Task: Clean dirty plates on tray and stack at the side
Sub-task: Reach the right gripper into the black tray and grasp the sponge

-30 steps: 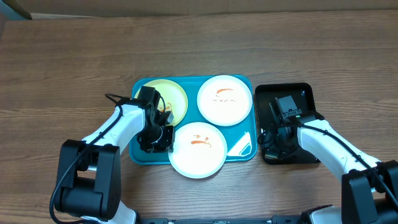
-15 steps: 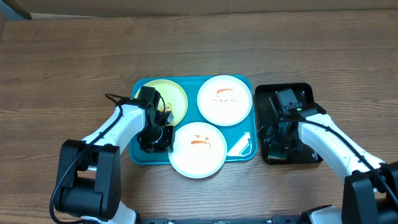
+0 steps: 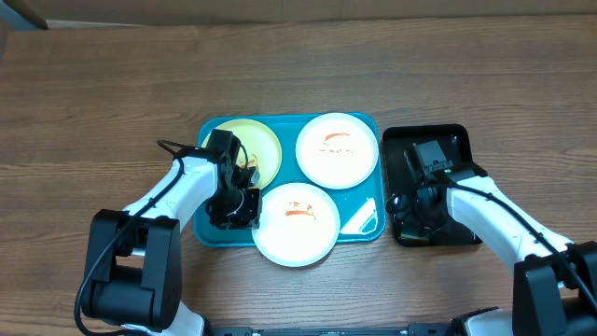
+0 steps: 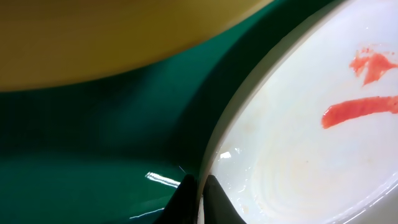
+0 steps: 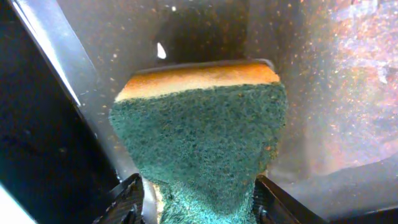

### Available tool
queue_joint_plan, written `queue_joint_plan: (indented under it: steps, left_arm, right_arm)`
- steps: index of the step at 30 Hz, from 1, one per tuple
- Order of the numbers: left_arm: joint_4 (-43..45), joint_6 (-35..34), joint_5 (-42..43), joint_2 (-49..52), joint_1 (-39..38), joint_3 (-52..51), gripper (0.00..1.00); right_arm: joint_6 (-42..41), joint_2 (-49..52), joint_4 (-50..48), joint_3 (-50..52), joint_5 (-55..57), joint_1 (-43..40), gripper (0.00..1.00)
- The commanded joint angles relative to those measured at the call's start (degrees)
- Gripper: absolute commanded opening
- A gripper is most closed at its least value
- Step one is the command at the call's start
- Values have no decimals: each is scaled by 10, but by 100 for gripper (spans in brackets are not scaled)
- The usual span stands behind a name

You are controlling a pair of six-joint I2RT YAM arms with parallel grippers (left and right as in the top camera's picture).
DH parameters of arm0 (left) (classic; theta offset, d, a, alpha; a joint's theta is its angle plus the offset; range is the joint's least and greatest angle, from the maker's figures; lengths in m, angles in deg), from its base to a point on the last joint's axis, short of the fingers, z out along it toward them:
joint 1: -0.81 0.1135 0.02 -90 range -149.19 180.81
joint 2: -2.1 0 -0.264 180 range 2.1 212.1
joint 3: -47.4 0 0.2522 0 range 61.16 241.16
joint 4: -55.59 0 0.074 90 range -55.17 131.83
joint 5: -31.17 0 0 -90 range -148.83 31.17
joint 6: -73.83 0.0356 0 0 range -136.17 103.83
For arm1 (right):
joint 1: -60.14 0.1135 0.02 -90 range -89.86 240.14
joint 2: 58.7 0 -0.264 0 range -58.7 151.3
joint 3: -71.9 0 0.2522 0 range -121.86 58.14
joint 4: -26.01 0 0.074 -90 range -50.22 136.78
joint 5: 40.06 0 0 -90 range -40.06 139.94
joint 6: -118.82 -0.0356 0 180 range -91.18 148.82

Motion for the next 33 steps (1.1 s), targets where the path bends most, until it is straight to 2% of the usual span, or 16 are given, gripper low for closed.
queue_joint_plan:
  steps: [1,5,8,12,14,22,30,33]
  left_arm:
    - [0,-6,-10,5,-2,1,7]
    - [0,-6,-10,5,-2,1,7]
    - [0,-6,-10,5,-2,1,7]
    - [0,-6,-10,5,-2,1,7]
    - [0,-6,-10,5,-2,1,7]
    - [1,-6,-10,5,-2,1,7]
    - [1,-6,-10,5,-2,1,7]
    - [1,-6,-10,5,-2,1,7]
  right_arm:
    - [-2,1,-5,7,4,3,54]
    - [-2,1,-5,6,6,3,45]
    - [-3,1,-5,5,8,3,31]
    - [-2,1,-6,5,10,3,23]
    - [-3,1,-12,5,19,2,14]
    - [-2,4,-85,7,57,2,12]
    - [-2,53,-87,7,57,2,12]
    - [-2,70,-87,7,43,2,22]
